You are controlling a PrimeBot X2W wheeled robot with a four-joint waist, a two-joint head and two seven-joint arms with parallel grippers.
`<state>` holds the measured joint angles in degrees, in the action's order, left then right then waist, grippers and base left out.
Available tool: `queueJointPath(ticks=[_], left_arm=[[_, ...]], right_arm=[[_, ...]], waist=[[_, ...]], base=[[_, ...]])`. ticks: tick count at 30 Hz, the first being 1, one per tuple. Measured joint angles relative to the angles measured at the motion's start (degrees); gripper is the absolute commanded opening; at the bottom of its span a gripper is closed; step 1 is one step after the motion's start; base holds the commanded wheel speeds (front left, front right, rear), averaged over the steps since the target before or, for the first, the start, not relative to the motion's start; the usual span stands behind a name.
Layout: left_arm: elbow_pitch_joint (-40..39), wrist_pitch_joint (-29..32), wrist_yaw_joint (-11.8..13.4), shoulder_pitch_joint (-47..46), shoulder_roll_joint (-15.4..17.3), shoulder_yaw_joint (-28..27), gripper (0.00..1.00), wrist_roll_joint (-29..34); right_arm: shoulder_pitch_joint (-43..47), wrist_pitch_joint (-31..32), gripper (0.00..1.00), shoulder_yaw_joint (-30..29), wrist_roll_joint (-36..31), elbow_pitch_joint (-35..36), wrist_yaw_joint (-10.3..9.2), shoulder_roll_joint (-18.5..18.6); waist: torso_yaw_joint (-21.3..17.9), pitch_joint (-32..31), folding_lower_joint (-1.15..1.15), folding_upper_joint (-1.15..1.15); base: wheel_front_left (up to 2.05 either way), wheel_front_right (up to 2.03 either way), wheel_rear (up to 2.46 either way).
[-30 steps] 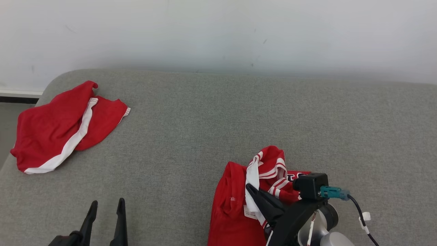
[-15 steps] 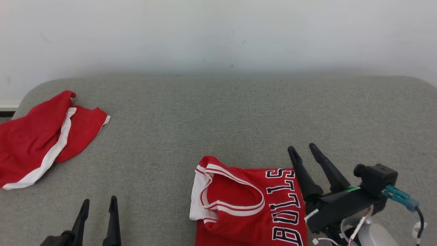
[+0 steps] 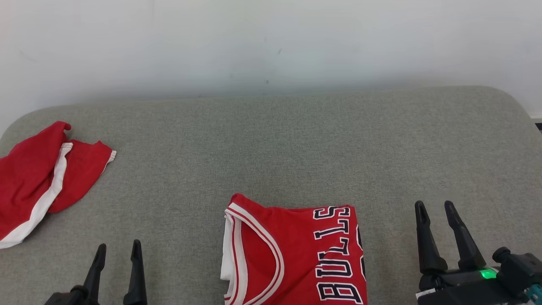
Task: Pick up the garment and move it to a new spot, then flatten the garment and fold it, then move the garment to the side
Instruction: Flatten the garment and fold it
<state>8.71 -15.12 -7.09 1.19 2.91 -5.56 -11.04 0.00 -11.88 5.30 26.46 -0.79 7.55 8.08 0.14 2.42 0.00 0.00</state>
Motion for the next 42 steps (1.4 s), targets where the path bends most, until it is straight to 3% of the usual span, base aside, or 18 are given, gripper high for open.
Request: queueJointPath(ticks=[17,42], left_arm=[[-2.5,0.0,1.0,1.3,0.0,0.0,1.0,3.0],[-2.1,0.0,-0.1,2.6,1.4,0.4,1.0,2.2]], right_arm=[[3.9,-3.1,1.0,-2.5,-8.4,-2.4,0.01,-2.6],[5.0,-3.2,1.0,-1.8,-10.4,-6.8,0.01,-2.5]], waist=[[0.3,-2.8,0.0,0.0],[1.3,-4.5,0.0,0.0]], base=[[0.0,0.0,0.0],[0.0,0.0,0.0]])
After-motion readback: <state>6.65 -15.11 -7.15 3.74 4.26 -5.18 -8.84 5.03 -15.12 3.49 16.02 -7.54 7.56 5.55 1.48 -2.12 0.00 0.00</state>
